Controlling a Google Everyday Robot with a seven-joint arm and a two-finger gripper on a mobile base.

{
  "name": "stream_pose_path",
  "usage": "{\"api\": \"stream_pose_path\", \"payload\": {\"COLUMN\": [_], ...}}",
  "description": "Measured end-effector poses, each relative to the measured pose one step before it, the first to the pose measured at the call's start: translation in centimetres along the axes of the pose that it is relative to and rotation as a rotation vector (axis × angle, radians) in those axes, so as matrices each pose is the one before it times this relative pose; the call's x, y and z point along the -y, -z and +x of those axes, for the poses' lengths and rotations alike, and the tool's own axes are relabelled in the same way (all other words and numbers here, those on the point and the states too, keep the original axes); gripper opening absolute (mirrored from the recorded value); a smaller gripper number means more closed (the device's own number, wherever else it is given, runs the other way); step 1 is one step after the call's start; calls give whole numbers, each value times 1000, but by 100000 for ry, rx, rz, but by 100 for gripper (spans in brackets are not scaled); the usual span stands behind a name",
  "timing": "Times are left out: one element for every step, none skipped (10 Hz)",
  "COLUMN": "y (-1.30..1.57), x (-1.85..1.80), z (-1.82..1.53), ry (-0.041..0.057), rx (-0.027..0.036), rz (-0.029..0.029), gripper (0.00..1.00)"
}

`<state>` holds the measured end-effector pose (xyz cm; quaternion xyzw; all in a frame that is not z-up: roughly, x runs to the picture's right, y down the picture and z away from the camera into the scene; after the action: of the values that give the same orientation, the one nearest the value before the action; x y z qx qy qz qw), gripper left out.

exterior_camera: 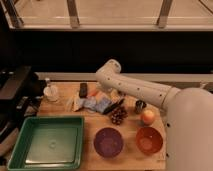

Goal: Place sponge in red bowl

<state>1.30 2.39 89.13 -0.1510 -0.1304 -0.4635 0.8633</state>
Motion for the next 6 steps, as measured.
{"api": "stream_pose_path", "payload": {"y": [-265, -375, -299, -340, -196, -433], "x": [-99, -283, -232, -311, -105, -312], "z": [-154, -206, -143, -125, -111, -94], "ry": [-517, -822, -596, -539, -279, -338], "rx": [783, 1088, 808, 662, 435, 530], "rz": [-61, -205, -276, -658, -289, -1145], "gripper": [65, 65, 65, 65, 65, 65]}}
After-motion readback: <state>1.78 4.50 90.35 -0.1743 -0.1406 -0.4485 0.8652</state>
